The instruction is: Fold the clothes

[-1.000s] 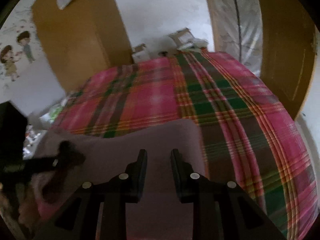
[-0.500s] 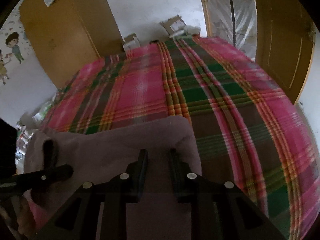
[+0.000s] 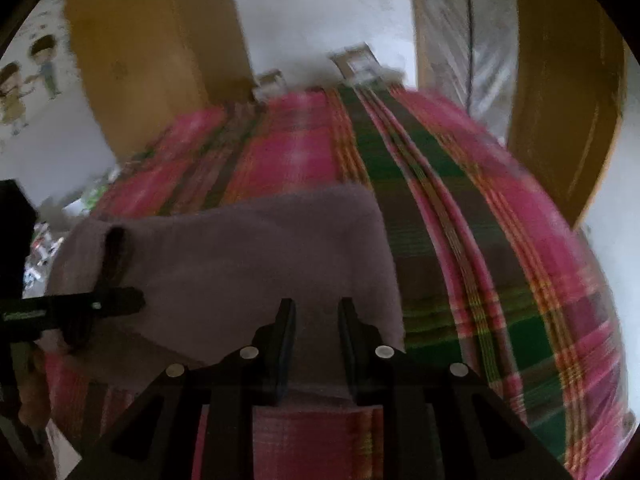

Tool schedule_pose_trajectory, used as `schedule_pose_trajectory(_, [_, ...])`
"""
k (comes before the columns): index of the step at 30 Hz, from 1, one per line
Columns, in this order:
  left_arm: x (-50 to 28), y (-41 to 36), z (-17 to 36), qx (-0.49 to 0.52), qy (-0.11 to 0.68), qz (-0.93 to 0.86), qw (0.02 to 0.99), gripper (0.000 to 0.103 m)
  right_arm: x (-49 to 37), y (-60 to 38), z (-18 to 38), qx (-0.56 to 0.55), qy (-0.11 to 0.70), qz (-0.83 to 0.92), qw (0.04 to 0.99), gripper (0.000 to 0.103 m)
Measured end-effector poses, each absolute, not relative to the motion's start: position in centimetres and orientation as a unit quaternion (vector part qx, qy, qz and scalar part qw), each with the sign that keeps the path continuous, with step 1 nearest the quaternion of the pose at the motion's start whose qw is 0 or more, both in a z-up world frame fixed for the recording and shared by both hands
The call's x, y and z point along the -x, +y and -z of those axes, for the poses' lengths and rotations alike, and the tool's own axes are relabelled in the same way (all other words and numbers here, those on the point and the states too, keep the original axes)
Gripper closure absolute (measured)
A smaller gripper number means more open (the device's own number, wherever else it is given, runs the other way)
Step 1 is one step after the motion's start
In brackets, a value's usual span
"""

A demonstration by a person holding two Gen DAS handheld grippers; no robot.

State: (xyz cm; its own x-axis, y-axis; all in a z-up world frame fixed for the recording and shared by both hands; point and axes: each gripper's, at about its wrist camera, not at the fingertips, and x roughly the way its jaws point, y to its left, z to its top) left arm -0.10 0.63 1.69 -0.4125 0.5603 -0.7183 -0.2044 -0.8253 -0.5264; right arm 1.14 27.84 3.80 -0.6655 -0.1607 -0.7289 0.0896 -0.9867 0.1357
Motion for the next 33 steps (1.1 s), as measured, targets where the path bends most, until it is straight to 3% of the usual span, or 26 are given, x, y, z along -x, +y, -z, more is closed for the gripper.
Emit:
schedule_pose_trajectory(7, [-0.9, 0.9, -0.8, 0.505, -0.168, -0.816, 0.226, 0.077, -1.7, 27.5, -1.7, -0.414, -0.055, 0.906, 0.072, 0.080])
schedule_pose_trajectory(14, [-1.9, -1.1, -2.5, 0.477, -0.185, -0.830, 0.222, 0.077, -2.1, 25.1, -4.1, -0.393, -0.040, 0.915, 0.085, 0.080])
schedule_pose_trajectory(19, [-2.8, -2.9, -3.3, 0.464, -0.202, -0.836, 0.211, 0.077, -0.5, 21.1, -2.6, -0.408, -0.009, 0.904, 0.125, 0.080])
schedule_pose_trajectory(33, [-4.8, -10.0, -4.5, 0.431, -0.237, -0.858, 0.149, 0.077, 0.3, 15.2, -1.5, -0.402, 0.053, 0.905, 0.126, 0.078])
